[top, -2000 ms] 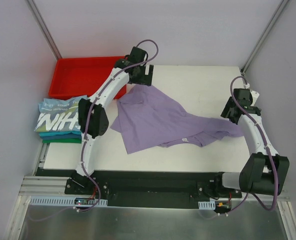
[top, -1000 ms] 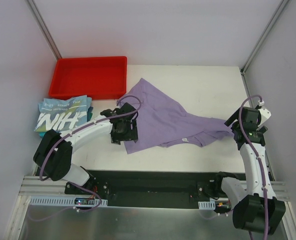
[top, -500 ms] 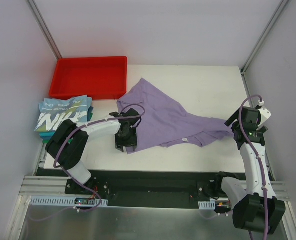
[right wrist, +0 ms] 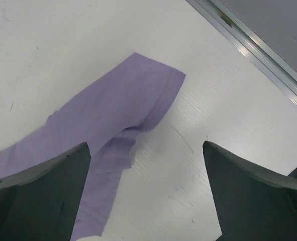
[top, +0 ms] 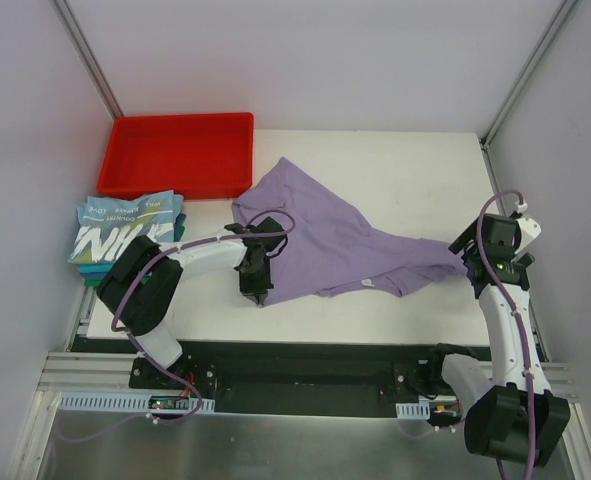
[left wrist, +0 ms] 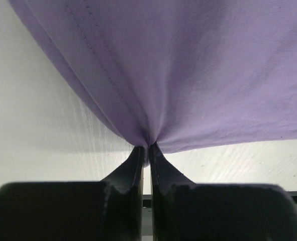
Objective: Fold and stack the t-shirts
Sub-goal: Flatten out the tshirt
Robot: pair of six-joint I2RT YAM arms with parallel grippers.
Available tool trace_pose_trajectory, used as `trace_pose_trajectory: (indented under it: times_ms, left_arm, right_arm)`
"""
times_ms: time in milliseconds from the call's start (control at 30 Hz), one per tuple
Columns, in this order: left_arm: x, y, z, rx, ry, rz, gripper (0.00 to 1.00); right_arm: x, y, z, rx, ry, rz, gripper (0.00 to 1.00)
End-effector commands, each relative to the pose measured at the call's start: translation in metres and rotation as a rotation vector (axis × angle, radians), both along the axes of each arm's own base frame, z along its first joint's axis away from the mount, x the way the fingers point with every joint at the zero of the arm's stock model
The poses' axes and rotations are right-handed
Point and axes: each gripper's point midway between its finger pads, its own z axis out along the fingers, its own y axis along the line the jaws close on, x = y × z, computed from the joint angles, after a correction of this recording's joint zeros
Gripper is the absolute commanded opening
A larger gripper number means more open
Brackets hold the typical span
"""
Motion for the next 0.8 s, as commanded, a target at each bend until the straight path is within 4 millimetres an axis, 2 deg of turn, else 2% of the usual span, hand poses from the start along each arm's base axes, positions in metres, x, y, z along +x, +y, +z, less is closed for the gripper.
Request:
trace_pose_trajectory:
  times_ms: [0, 200, 333, 433, 567, 767]
  left_arm:
    - [-0.005, 0.018, -0.019, 0.101, 0.022, 0.034, 0.0]
    - [0.039, 0.074, -0.005, 0.108, -0.038, 0.26, 0.0]
    - [0.07, 0.102, 0.009, 0.129, -0.118, 0.337, 0.0]
    - [0.092, 0.118, 0.018, 0.107, -0.146, 0.403, 0.0]
    - [0.11, 0.116, 0.029, 0.068, -0.188, 0.383, 0.0]
    - [0.109, 0.113, 0.035, 0.036, -0.216, 0.348, 0.0]
  right_arm:
    - [0.001, -0.002, 0.006, -0.006, 0.002, 0.008, 0.96]
    - [-0.001, 0.018, -0.004, 0.08, 0.091, 0.106, 0.96]
    - [-0.024, 0.025, -0.016, 0.147, 0.169, 0.09, 0.96]
    - [-0.052, 0.029, -0.029, 0.208, 0.248, 0.052, 0.96]
    - [-0.076, 0.056, -0.043, 0.346, 0.3, 0.082, 0.96]
    - [-0.104, 0.078, -0.069, 0.498, 0.327, -0.045, 0.98]
